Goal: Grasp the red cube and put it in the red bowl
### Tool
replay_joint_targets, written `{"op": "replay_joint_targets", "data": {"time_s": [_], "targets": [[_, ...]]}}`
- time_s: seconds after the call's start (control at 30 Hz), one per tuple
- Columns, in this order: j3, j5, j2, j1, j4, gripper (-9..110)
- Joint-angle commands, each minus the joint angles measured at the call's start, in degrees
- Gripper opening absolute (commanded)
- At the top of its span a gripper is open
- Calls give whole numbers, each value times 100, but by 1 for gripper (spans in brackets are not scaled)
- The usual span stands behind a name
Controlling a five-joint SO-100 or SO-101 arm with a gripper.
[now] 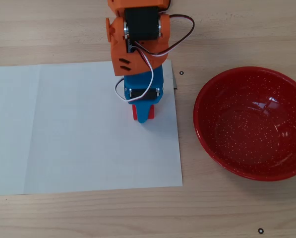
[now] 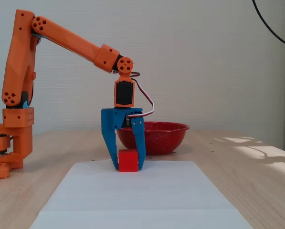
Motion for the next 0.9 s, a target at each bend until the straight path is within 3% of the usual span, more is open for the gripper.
{"op": "replay_joint_targets", "data": {"time_s": [0.0,0.5,0.87], "targets": [[-624,35,765,-272,343,0],[-3744,-325,756,-53,2936,0],[-5080,-545,624,1028,3208,0]]}}
